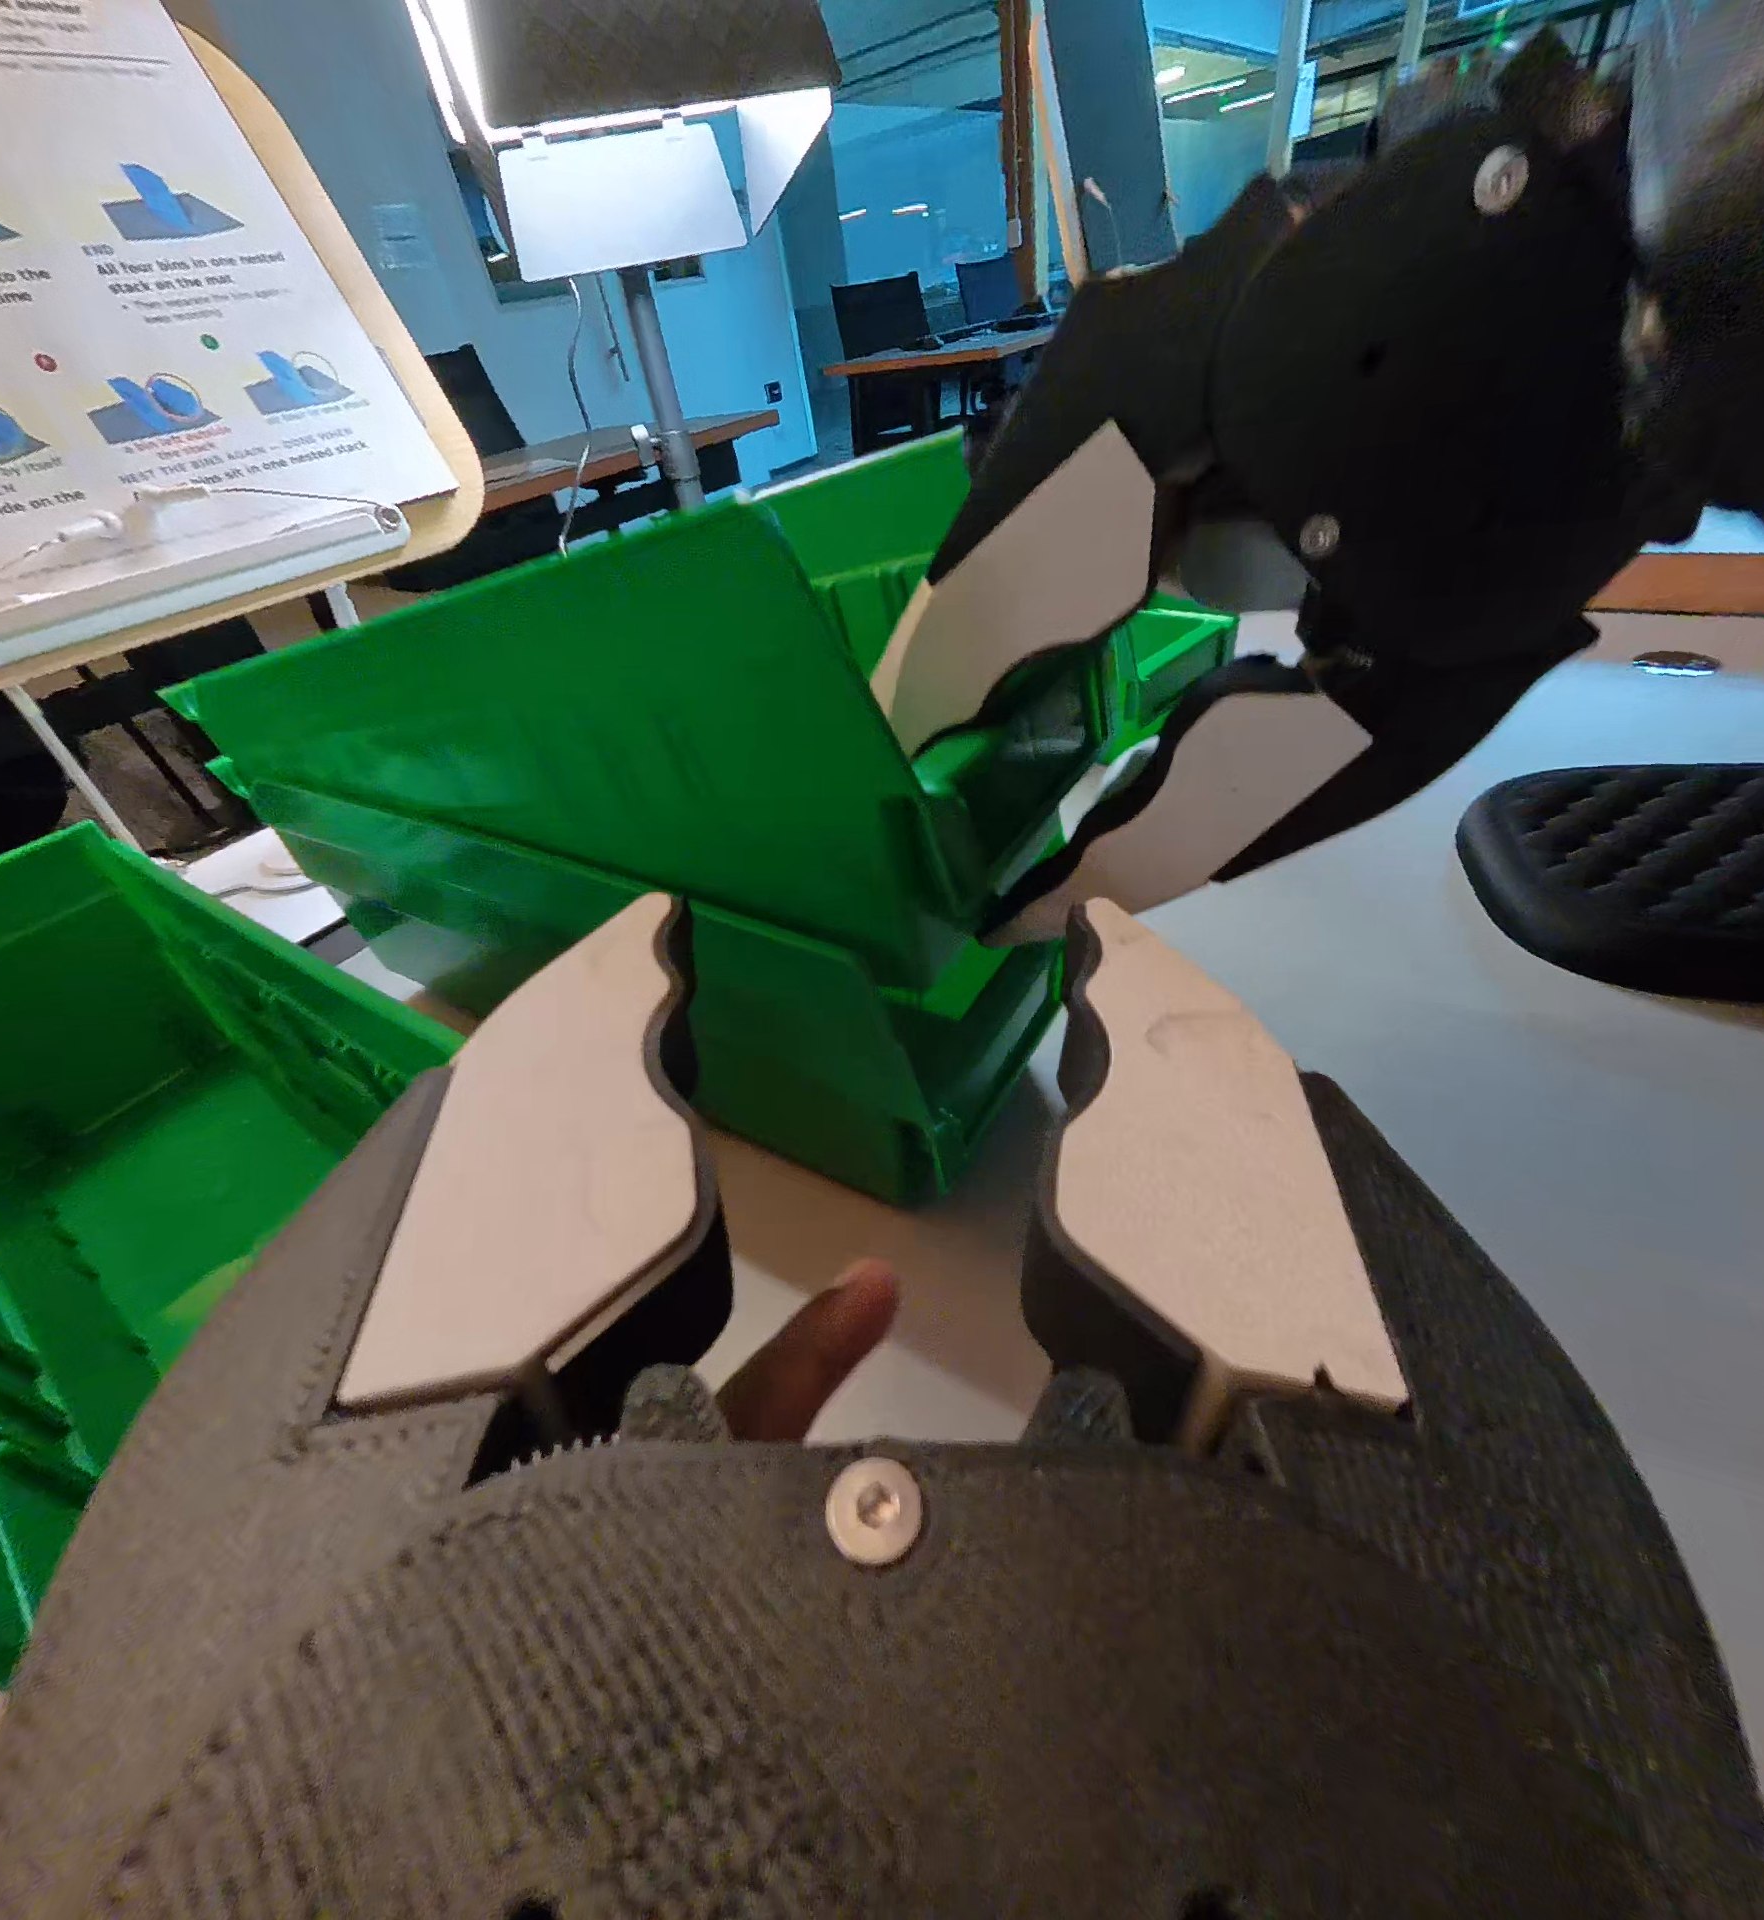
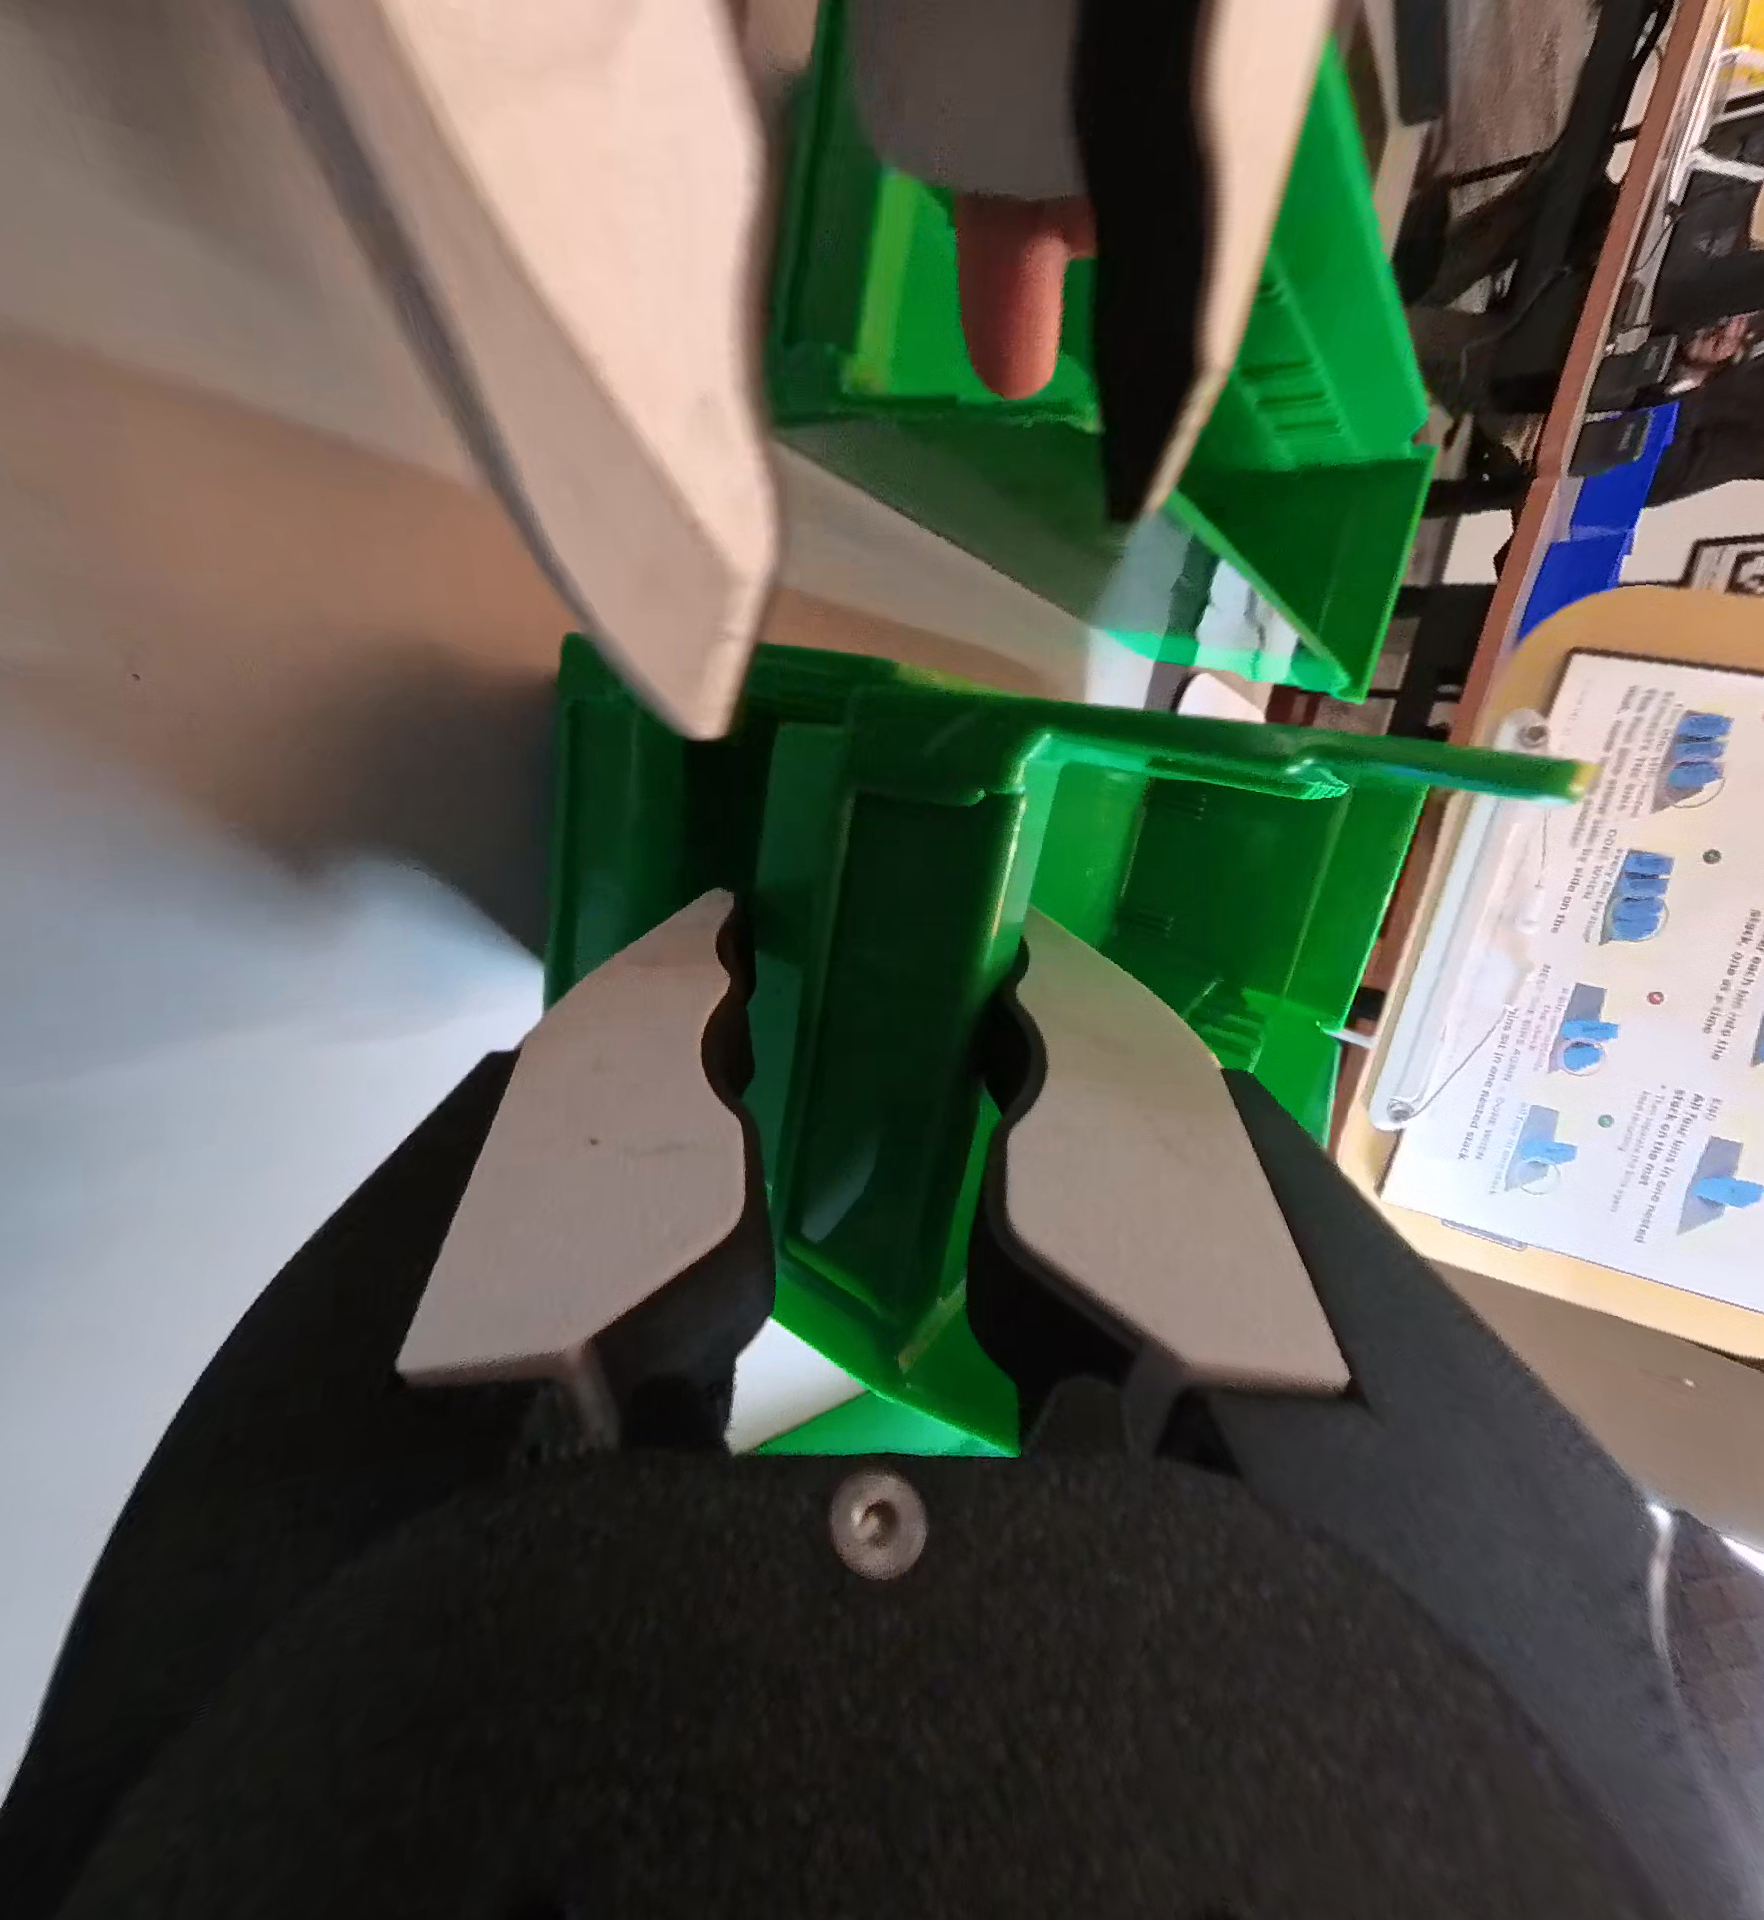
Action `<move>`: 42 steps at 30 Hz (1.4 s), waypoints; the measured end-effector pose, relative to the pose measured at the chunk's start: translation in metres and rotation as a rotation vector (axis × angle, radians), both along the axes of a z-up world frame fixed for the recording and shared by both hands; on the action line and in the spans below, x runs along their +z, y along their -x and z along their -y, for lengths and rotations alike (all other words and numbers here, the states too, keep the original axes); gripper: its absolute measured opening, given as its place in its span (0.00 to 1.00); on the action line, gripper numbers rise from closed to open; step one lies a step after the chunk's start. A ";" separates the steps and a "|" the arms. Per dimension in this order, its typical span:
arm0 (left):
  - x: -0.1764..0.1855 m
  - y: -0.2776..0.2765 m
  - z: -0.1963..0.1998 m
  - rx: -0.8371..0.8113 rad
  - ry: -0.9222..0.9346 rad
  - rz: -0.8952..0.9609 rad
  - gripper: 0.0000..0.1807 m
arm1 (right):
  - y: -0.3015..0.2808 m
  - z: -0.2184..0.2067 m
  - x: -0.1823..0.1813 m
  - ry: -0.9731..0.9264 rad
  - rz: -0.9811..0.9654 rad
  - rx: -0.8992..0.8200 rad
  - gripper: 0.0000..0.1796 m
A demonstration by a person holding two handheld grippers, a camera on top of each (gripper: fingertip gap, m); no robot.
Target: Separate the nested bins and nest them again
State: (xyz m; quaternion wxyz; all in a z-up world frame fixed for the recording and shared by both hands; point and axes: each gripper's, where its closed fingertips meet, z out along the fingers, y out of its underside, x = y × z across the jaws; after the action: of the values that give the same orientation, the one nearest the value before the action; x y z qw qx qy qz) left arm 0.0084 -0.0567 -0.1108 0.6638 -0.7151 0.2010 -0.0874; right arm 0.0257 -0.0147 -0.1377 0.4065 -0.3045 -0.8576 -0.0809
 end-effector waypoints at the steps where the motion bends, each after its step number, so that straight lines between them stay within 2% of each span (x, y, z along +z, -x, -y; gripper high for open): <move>1: 0.000 -0.001 0.001 -0.009 0.008 0.007 0.40 | 0.002 0.002 0.006 0.020 -0.010 0.003 0.24; 7: 0.003 -0.003 0.010 -0.041 0.013 0.015 0.48 | 0.009 0.007 0.043 0.096 -0.064 0.018 0.24; 15: -0.008 -0.006 0.011 -0.056 0.048 0.011 0.47 | 0.008 0.013 0.074 0.180 -0.095 0.038 0.25; 24: -0.014 0.006 0.008 0.008 0.049 -0.075 0.37 | -0.001 0.019 0.095 0.222 -0.124 0.081 0.25; 32: -0.020 0.018 -0.007 0.102 0.056 -0.059 0.12 | 0.006 0.041 0.085 0.162 -0.099 0.164 0.25; 37: -0.024 0.021 -0.018 0.167 0.021 -0.153 0.14 | 0.010 0.059 0.091 0.104 -0.100 0.188 0.24; 42: -0.019 0.021 -0.009 0.135 0.024 -0.111 0.20 | -0.005 0.052 0.114 0.087 -0.178 0.140 0.24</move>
State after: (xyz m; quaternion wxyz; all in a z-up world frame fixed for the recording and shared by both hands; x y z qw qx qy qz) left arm -0.0125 -0.0473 -0.1298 0.6475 -0.7385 0.1881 -0.0050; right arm 0.0309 -0.0668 -0.0240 0.4720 -0.2674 -0.8400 0.0122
